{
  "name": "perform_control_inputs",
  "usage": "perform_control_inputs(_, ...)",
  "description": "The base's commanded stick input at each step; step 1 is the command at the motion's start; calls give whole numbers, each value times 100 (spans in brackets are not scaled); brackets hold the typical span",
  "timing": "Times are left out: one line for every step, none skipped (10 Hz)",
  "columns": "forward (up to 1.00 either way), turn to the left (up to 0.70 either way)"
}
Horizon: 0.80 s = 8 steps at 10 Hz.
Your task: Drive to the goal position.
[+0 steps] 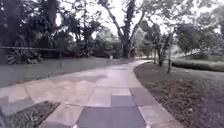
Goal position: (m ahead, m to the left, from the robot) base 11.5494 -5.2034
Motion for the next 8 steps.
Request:
perform_control_inputs(70,0)
perform_control_inputs(70,0)
perform_control_inputs(70,0)
perform_control_inputs(70,0)
perform_control_inputs(70,0)
perform_control_inputs(70,0)
perform_control_inputs(70,0)
perform_control_inputs(70,0)
